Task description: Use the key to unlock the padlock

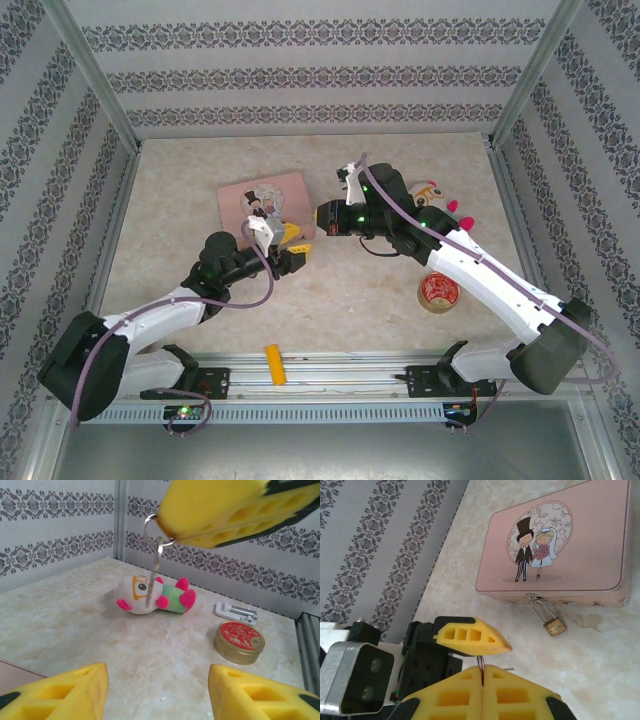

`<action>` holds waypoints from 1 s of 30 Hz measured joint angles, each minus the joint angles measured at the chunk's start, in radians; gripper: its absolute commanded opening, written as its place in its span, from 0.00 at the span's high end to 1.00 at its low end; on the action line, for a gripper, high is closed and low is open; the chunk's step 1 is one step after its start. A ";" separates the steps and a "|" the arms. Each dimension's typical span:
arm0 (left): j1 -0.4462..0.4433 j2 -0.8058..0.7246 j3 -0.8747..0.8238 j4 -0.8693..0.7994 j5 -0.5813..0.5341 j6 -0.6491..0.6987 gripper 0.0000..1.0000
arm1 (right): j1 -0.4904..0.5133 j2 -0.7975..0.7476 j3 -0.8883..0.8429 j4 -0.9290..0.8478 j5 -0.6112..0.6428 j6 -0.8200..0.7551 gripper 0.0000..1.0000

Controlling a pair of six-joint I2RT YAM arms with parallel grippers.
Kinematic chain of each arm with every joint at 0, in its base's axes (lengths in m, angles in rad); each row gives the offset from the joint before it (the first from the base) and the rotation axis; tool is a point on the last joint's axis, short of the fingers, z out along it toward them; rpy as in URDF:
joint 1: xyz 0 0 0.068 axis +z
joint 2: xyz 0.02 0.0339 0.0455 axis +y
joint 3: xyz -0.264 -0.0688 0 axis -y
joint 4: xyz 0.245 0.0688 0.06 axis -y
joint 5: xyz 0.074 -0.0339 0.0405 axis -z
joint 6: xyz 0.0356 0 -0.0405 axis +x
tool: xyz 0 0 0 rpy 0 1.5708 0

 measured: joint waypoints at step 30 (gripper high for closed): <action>-0.006 0.145 0.101 0.155 0.018 -0.002 0.76 | 0.014 0.000 -0.001 0.022 -0.023 0.021 1.00</action>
